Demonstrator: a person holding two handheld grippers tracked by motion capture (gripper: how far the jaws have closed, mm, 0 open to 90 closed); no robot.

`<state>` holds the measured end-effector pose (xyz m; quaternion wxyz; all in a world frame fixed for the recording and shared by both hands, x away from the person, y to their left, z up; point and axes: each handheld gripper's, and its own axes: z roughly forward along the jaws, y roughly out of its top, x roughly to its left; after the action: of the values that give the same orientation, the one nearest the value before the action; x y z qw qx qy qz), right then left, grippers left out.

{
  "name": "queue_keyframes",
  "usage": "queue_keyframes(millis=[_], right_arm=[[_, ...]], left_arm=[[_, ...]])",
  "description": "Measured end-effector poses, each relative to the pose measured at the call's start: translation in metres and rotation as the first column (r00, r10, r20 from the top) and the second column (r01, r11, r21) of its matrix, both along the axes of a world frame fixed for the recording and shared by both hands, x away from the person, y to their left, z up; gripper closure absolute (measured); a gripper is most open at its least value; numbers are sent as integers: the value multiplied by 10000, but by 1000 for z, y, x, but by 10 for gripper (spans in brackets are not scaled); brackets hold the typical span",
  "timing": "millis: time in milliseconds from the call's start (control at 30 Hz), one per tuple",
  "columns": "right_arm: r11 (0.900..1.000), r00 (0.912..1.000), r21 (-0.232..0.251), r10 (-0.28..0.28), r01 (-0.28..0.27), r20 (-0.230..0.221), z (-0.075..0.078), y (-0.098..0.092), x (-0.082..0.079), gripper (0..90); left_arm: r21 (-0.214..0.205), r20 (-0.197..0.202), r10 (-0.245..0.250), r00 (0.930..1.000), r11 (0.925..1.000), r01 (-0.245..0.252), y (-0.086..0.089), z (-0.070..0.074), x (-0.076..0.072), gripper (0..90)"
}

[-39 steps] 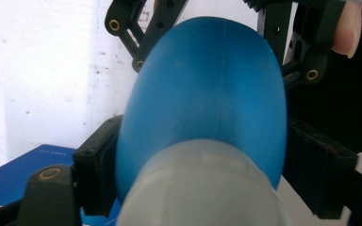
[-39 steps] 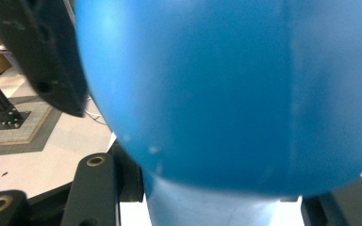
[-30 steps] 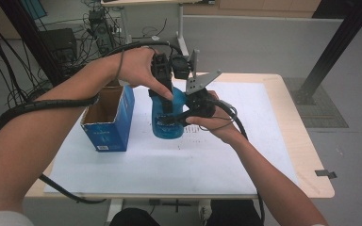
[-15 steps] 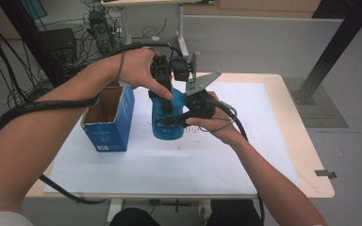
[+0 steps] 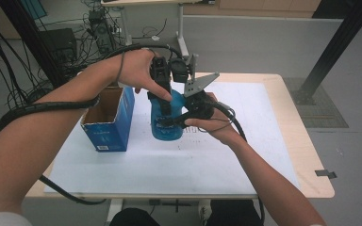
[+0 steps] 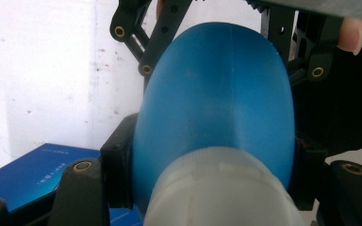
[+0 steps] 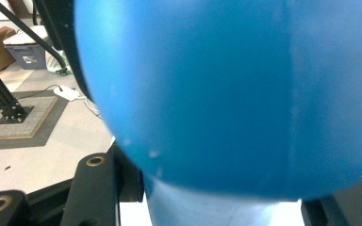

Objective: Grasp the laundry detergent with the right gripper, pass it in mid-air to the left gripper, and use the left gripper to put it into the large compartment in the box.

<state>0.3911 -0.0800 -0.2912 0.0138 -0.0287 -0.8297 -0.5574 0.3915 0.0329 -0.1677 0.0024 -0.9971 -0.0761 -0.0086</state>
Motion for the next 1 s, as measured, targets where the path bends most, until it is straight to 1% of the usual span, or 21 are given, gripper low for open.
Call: queue_keyframes(millis=[33,100,133,200,267,300,400,433,500,533,567,600,633,667,767,800,933,1000], right_arm=[[10000,10000,-24,-8,8,62,0,0,0,435],[10000,10000,-20,-7,7,6,0,0,0,435],[10000,10000,-64,-13,13,92,-1,0,0,434],[10000,10000,-60,-15,16,93,-1,0,0,435],[10000,10000,-43,-6,7,85,-1,0,0,434],[10000,10000,-16,-16,16,-23,-1,0,-1,434],[10000,10000,-6,-26,26,96,0,0,0,434],[10000,10000,37,-28,28,3,0,-1,-1,434],[10000,10000,-16,-17,17,86,0,-1,0,434],[10000,10000,-6,-15,15,-19,0,-1,-1,434],[10000,10000,-6,-15,15,-19,0,-1,-1,434],[9999,9999,-69,-79,80,134,-1,-1,0,434],[9999,9999,-69,-79,80,134,-1,-1,0,434],[10000,10000,-35,-5,5,-13,-1,-1,-1,434],[10000,10000,-72,-7,7,56,-1,0,-1,434],[10000,10000,-66,3,-3,-17,-1,0,-1,434],[10000,10000,-64,29,-29,12,-1,1,-1,433],[10000,10000,-33,44,-44,-52,-1,1,-1,433]], left_arm=[[15,5,14,10000,10000,-14,0,0,0,364],[9,13,25,10000,10000,-25,0,-1,0,364],[30,1,27,10000,10000,-27,0,-1,0,364],[24,-3,18,10000,10000,-18,0,-1,-1,364],[42,16,2,10000,10000,-2,0,-1,-1,364],[69,35,0,10000,10000,0,-1,0,-1,364],[14,91,3,10000,10000,-3,-1,0,-1,364],[7,88,13,10000,10000,-13,-1,0,-1,364],[22,51,3,10000,10000,-3,-1,0,-1,364],[64,48,-3,10000,10000,3,-2,0,-1,364],[64,48,-3,10000,10000,3,-2,0,-1,364],[25,74,-17,10000,10000,17,-2,-1,-1,365],[-5,58,5,10000,10000,-5,-1,-1,-1,365],[16,19,21,10000,10000,-21,-1,-1,-1,365],[82,22,14,10000,10000,-14,-1,-1,-2,365],[82,22,14,10000,10000,-14,-1,-1,-2,365],[113,-6,28,10000,9999,-27,0,-1,-2,366],[89,24,33,10000,10000,-33,0,-1,-2,367]])
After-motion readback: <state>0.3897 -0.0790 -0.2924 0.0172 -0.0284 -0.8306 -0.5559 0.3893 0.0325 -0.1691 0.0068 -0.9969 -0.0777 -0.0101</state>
